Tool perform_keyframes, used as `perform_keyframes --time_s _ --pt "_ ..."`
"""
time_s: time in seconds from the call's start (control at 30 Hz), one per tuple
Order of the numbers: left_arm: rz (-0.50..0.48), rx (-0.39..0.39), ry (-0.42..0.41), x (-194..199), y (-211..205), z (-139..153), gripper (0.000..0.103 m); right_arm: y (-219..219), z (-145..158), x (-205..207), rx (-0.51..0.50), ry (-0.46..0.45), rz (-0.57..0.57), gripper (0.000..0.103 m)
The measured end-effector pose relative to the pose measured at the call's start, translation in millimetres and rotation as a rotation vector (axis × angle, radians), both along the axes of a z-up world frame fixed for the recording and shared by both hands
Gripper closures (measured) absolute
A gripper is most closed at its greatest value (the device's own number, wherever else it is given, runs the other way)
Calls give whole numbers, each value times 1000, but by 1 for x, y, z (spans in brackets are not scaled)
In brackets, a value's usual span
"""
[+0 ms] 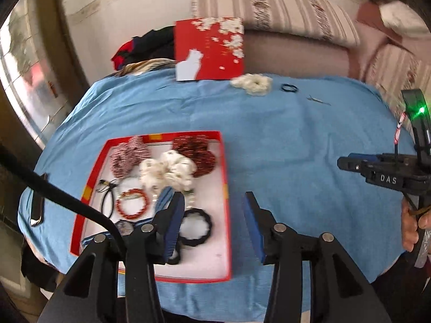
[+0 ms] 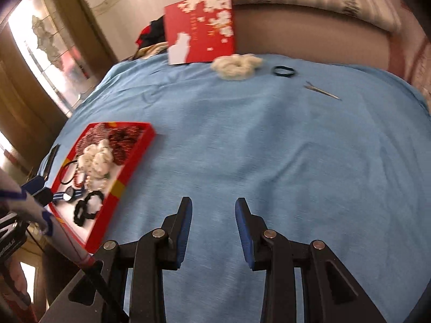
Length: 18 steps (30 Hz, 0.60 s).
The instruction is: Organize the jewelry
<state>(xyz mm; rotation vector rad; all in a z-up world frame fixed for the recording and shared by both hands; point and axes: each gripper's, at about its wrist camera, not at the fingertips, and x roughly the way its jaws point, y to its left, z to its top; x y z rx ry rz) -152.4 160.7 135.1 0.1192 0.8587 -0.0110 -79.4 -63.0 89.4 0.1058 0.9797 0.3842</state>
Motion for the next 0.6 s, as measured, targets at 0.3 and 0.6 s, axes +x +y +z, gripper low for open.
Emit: perform_keyframes --time_s 0.3,0.6 --pt "-35 57 38 7 -39 -11 59 -40 -9 -1 15 2 -65 67" --pt "-48 96 67 18 -53 -24 59 -50 -19 4 15 12 -91 66"
